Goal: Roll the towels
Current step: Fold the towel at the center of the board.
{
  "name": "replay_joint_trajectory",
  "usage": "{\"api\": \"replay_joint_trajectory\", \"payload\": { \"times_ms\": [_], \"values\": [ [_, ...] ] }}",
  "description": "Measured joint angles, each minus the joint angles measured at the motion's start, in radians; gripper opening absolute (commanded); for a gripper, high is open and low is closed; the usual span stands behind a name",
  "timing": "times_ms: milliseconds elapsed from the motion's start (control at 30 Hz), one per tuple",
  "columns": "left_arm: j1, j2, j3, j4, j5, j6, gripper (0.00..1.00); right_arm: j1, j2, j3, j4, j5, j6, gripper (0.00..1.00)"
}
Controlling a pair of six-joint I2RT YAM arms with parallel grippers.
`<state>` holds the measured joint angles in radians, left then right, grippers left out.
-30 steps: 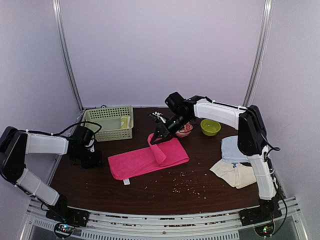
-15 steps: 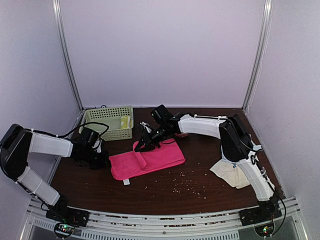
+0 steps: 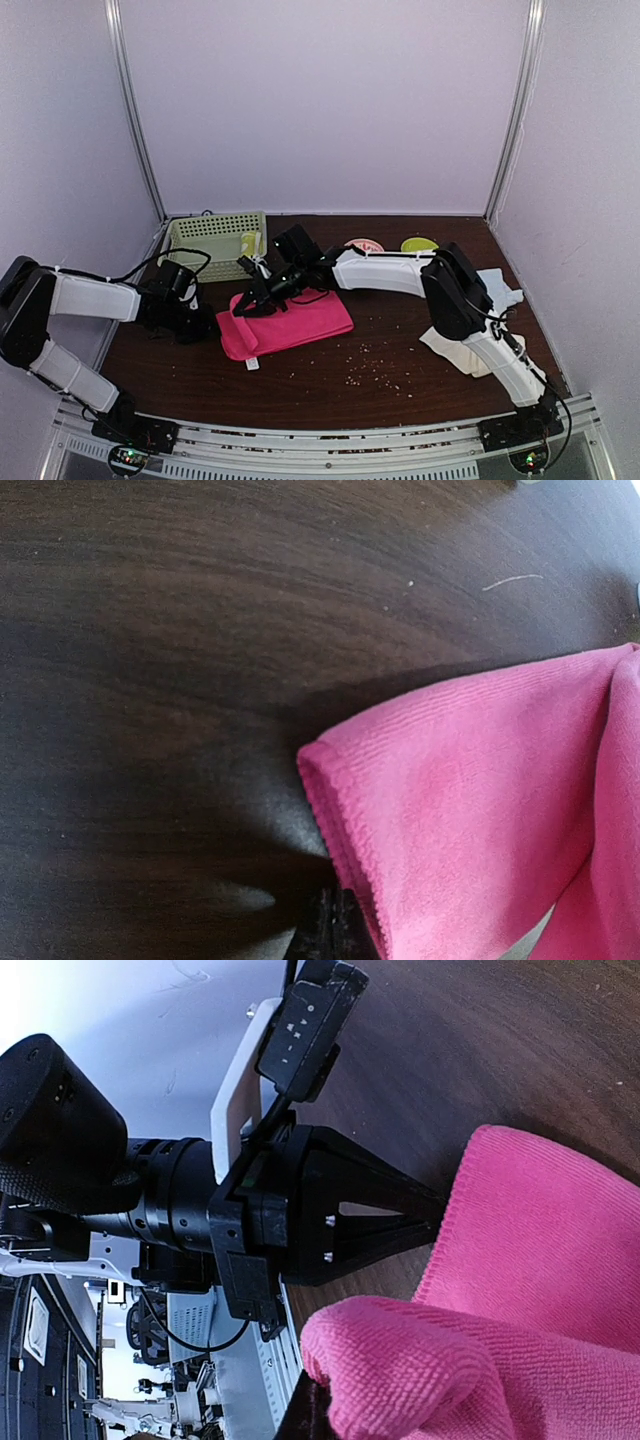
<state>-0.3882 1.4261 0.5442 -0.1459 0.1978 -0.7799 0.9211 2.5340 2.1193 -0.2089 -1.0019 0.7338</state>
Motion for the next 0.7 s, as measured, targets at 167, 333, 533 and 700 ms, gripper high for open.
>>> {"api": "replay_joint_trajectory", "payload": {
  "times_ms": [167,333,533,700],
  "values": [
    [0.000,0.000,0.000,-0.002,-0.001,-0.012,0.00,0.014,0.039,0.028,0.051,0.011,0.033,0.00],
    [0.000,-0.002,-0.001,-0.002,-0.003,-0.017,0.00,0.014,0.085,0.035,0.068,0.020,0.037,0.00],
    [-0.001,-0.003,-0.002,-0.002,-0.004,-0.019,0.00,0.005,0.116,0.054,0.040,0.053,0.010,0.00],
    [-0.001,-0.003,-0.002,-0.002,-0.004,-0.019,0.00,0.003,0.124,0.093,0.031,0.088,-0.014,0.05]
  ]
}}
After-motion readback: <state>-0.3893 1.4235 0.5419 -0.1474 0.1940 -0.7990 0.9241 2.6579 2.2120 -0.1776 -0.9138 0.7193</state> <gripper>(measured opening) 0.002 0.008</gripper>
